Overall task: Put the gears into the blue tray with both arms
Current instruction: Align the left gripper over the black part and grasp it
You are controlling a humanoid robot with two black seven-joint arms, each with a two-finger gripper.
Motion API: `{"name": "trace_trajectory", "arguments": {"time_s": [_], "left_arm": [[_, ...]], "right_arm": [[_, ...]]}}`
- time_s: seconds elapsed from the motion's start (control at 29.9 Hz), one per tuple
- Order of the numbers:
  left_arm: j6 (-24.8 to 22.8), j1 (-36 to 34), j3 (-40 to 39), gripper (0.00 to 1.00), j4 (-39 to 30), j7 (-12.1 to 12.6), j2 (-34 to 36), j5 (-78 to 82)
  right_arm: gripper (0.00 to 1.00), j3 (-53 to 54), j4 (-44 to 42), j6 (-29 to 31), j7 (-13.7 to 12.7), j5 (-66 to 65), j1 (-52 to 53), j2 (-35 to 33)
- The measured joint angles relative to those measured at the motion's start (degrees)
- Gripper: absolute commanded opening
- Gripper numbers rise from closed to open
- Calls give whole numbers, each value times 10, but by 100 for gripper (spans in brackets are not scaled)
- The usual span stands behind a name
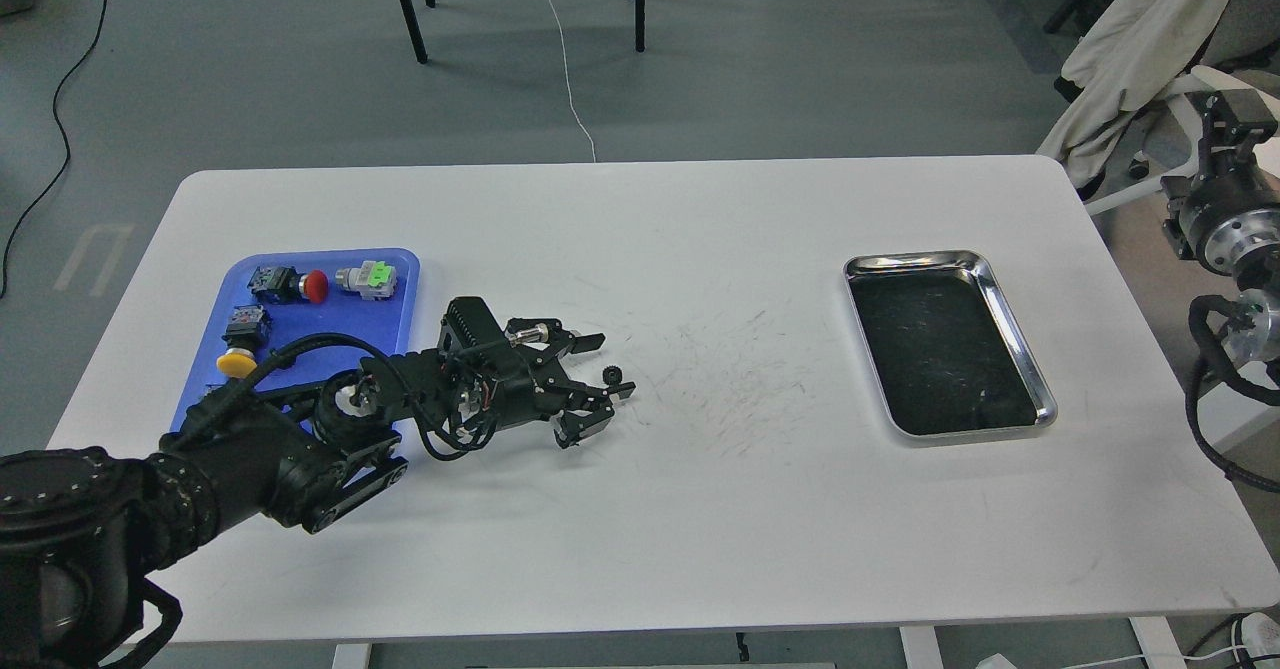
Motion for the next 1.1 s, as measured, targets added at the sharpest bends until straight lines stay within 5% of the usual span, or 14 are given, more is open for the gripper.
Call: {"name": "trace_trajectory", "arguments": {"time_s": [0.23,0.9,1.1], "left_arm": [[0,4,2,54,17,0,-12,0],[1,3,28,13,37,0,-25,0],[0,-2,31,8,37,0,-17,0]], "right_arm": [[94,-1,-1,0,0,0,-3,0],[94,0,-1,-1,1,-1,-13,3],[94,2,-2,-1,1,-1,-17,4]]}}
